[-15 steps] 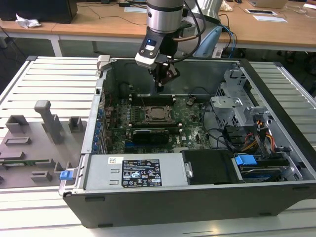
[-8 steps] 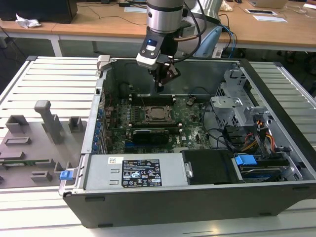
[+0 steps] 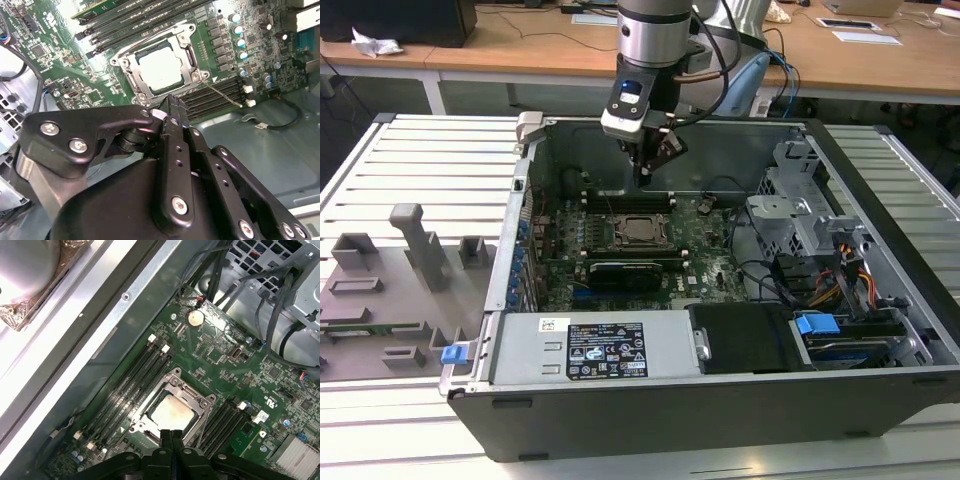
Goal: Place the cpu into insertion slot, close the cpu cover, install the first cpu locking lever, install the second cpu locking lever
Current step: 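Install the first cpu locking lever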
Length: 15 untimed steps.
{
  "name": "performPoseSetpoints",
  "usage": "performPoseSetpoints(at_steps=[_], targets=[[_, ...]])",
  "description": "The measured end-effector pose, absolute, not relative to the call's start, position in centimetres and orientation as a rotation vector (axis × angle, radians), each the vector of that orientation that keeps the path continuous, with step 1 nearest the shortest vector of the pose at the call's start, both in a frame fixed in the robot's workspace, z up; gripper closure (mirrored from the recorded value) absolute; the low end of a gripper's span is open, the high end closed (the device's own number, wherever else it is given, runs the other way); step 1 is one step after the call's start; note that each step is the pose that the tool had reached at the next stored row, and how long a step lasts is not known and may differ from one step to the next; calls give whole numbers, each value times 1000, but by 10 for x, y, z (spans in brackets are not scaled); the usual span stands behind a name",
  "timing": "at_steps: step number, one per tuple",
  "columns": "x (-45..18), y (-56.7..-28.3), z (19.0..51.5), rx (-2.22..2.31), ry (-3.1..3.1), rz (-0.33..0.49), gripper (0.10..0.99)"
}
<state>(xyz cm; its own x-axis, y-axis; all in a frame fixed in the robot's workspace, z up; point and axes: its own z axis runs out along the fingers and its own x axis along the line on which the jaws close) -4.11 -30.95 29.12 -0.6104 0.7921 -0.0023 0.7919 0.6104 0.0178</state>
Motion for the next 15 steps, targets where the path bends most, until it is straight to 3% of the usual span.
performPoseSetpoints(at_steps=[15], targets=[[-41, -310, 291, 1231, 2880, 24, 980]])
